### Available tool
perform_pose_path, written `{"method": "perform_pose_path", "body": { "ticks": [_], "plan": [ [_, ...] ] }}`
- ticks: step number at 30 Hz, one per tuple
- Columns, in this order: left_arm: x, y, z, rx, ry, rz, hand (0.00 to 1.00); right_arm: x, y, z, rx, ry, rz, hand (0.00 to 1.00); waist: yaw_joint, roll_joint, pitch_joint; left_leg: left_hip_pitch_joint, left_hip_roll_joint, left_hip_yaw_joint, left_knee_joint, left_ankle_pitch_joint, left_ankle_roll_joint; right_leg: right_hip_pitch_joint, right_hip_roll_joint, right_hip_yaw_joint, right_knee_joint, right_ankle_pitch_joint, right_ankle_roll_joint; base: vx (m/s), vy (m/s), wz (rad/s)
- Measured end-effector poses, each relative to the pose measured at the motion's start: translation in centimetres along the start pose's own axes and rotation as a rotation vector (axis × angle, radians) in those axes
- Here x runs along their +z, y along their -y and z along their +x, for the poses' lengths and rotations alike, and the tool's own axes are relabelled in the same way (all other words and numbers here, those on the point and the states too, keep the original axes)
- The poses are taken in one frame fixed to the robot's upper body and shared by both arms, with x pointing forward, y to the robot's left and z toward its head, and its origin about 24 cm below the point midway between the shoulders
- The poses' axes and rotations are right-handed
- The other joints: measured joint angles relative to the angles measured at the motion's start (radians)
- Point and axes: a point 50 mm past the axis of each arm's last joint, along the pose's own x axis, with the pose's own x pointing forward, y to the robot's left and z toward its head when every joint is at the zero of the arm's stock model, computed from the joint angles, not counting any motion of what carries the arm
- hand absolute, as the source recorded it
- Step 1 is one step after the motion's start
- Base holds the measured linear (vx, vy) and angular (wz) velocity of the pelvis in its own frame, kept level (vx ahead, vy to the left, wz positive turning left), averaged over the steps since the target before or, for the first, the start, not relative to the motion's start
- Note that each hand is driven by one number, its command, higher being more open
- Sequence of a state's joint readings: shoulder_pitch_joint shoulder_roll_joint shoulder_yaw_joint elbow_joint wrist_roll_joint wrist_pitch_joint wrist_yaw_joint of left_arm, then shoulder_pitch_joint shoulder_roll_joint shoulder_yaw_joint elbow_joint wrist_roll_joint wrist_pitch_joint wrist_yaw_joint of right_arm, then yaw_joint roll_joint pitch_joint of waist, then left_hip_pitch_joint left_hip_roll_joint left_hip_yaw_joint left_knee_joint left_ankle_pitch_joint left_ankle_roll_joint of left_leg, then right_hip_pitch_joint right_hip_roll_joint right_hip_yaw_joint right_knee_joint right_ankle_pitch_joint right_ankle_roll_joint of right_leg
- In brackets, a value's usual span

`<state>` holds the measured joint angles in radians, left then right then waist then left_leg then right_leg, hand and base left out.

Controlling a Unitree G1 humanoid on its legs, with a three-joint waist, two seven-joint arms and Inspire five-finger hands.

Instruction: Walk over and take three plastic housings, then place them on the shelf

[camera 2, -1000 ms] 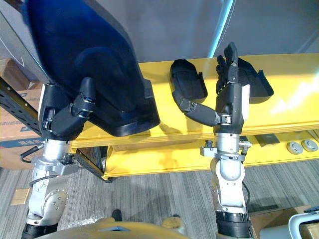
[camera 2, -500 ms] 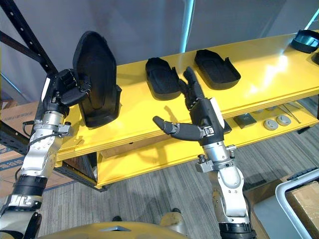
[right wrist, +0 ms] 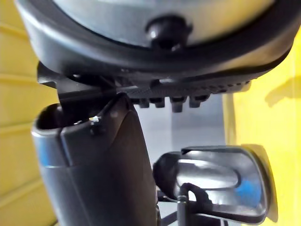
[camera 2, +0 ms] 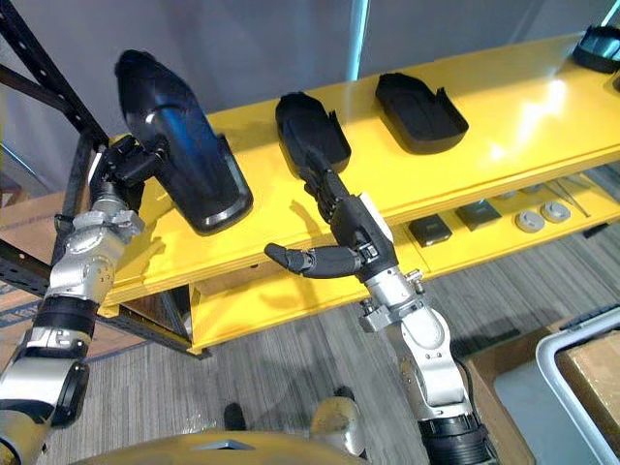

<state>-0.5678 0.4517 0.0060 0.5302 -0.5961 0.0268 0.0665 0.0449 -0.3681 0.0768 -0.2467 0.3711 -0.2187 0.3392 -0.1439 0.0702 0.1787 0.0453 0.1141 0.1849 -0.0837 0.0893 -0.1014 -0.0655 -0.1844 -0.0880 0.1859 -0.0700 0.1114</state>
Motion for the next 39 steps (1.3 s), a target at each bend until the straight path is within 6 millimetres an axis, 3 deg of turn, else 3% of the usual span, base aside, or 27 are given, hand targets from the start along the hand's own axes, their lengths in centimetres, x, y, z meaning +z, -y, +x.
{"method": "perform_pose_path", "body": {
  "ticks": [3,10,15,20,30,36,39],
  "plan": [
    [-1.5,-0.3,0.3,0.036,-0.103,0.024,1.0,0.5,-0.2,0.8,0.014,0.013,-0.012,1.0,-0.005,-0.005,0.05,-0.007,0.0,0.003,0.0,0.005,-0.001,-0.017,0.001,0.009,0.013,0.003,0.003,-0.01,-0.002,-0.01],
    [2.0,0.2,1.7,0.087,-0.004,0.05,1.0,1.1,-1.0,1.5,0.018,0.051,0.027,1.0,-0.017,-0.02,0.105,-0.039,0.004,0.004,0.012,0.009,-0.003,-0.053,0.003,0.014,0.04,0.002,0.001,0.0,-0.002,0.01],
    [3.3,-0.1,2.1,0.135,0.043,0.138,1.0,1.8,-1.5,1.7,0.032,0.081,0.039,1.0,-0.025,-0.025,0.139,-0.036,0.005,0.025,0.025,-0.001,-0.006,-0.056,0.007,0.036,0.04,0.003,0.002,-0.02,-0.003,-0.12],
    [3.7,-0.3,2.2,0.165,0.052,0.201,1.0,1.3,-1.9,1.3,0.031,0.063,0.058,1.0,-0.031,-0.025,0.14,-0.035,0.014,0.042,0.035,-0.009,-0.007,-0.056,0.014,0.041,0.04,0.004,0.002,0.0,-0.004,-0.04],
    [4.3,-1.9,2.3,0.186,-0.033,0.549,1.0,0.5,-2.8,0.1,0.025,0.033,0.154,1.0,-0.055,-0.02,0.138,0.007,0.014,0.085,0.046,-0.023,-0.004,-0.019,0.014,0.059,0.034,0.006,0.004,-0.01,0.0,-0.07],
    [6.5,-4.1,2.1,0.314,-0.002,0.7,1.0,-0.1,-4.2,-1.0,0.047,-0.007,0.202,1.0,-0.055,-0.013,0.133,0.016,0.013,0.086,0.045,-0.023,-0.004,-0.011,0.014,0.059,0.033,0.007,0.006,0.0,0.0,-0.01],
    [8.2,-3.8,2.3,0.403,0.099,0.688,1.0,-0.5,-4.7,-1.5,0.044,-0.031,0.214,1.0,-0.048,0.009,0.111,0.018,0.011,0.077,0.04,-0.021,-0.002,0.001,0.012,0.049,0.02,0.009,0.008,0.01,0.002,0.09]
  ]
}}
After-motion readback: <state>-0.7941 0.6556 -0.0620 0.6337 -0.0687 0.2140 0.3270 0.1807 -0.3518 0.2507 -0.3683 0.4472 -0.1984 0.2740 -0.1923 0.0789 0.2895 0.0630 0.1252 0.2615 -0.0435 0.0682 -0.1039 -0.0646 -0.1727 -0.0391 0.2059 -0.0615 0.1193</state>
